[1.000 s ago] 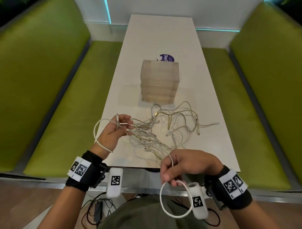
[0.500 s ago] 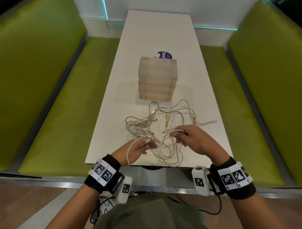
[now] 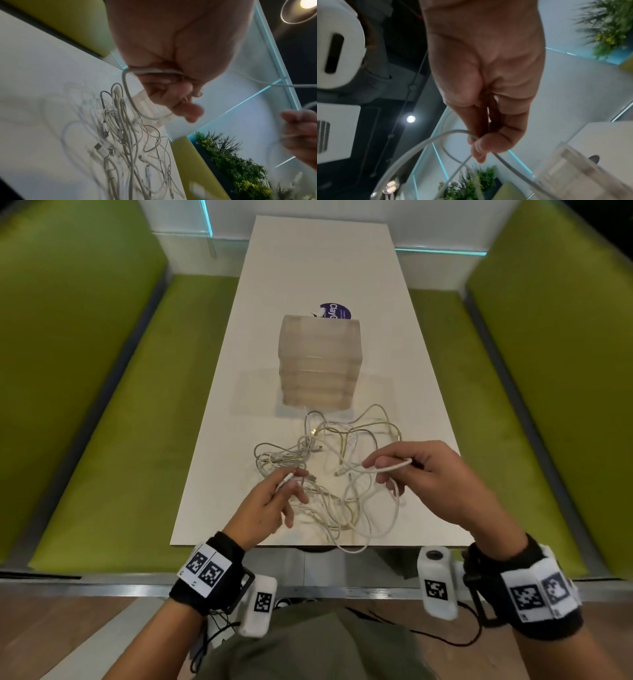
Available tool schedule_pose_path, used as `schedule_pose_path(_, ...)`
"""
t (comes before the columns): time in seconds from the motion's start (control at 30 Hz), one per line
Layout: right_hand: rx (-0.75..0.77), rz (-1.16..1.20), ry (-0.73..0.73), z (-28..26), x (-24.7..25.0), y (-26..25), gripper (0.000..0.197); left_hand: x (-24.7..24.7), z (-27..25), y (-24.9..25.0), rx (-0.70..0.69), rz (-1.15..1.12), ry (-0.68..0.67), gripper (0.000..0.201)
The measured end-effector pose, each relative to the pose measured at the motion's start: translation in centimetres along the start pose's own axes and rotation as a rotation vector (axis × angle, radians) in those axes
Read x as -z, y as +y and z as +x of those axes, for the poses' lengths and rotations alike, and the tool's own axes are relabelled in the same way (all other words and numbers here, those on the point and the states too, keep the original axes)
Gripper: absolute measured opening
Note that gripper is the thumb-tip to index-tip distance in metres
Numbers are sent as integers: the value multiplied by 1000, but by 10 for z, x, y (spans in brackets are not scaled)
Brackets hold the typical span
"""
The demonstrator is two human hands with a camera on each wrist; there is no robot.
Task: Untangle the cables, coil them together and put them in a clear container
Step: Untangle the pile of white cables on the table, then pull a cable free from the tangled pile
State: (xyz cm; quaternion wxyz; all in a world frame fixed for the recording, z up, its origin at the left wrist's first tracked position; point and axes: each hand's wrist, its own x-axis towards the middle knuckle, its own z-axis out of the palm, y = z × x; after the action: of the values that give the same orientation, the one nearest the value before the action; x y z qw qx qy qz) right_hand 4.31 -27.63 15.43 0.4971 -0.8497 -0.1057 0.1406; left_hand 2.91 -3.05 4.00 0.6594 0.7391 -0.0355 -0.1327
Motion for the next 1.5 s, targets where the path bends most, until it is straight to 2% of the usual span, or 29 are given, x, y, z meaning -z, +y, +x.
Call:
schedule_pose_path(0.17, -154, 214, -261, -17, -5, -8, 15, 6, 0, 9, -47, -42, 140, 29)
schedule_pose_path(0.3, -293, 178, -427, -14, -28, 14, 19, 8, 1, 17, -73, -84, 206, 25)
schedule_pose_path(0.4, -287, -111, -488, -7, -51, 44, 19, 9, 3, 21, -107, -116, 247, 25)
schedule_pose_path(0.47, -259, -332, -595, -6, -69, 64, 18, 10, 4, 23, -130, -113, 276, 26)
schedule_pose_path(0.57, -200, -711, -777, -17, -96, 89, 28, 11, 6, 28, -157, -116, 319, 28)
schedule_pose_path(0.63, -148, -839, -844, -27, -108, 96, 36, 14, 7, 31, -180, -129, 341, 29)
schedule_pose_path(0.7, -130, -848, -787, -34, -111, 100, 39, 17, 8, 33, -198, -135, 363, 30)
schedule_pose_path(0.8, -120, -834, -476, -29, -103, 109, 38, 23, 10, 36, -225, -152, 404, 31)
schedule_pose_path(0.87, -96, -791, -351, -18, -97, 121, 51, 26, 11, 39, -240, -165, 428, 32)
schedule_pose_path(0.93, -75, -726, -375, -2, -98, 132, 65, 31, 13, 40, -247, -173, 456, 32)
schedule_pose_path(0.97, -81, -682, -396, 5, -100, 136, 66, 32, 13, 40, -243, -178, 466, 33)
schedule_pose_path(1.1, -50, -557, -316, 25, -100, 143, 30, 37, 8, 41, -236, -211, 491, 32)
schedule_pose_path(1.17, -72, -535, -303, 43, -96, 140, 22, 43, 3, 43, -248, -240, 521, 29)
schedule_pose_path(1.3, -119, -505, -252, 85, -88, 138, 15, 54, -6, 48, -277, -312, 571, 33)
schedule_pose_path(1.4, -170, -482, -251, 109, -82, 139, 20, 64, -16, 57, -303, -423, 601, 31)
schedule_pose_path(1.5, -202, -489, -167, 127, -78, 142, 21, 74, -26, 68, -332, -522, 611, 29)
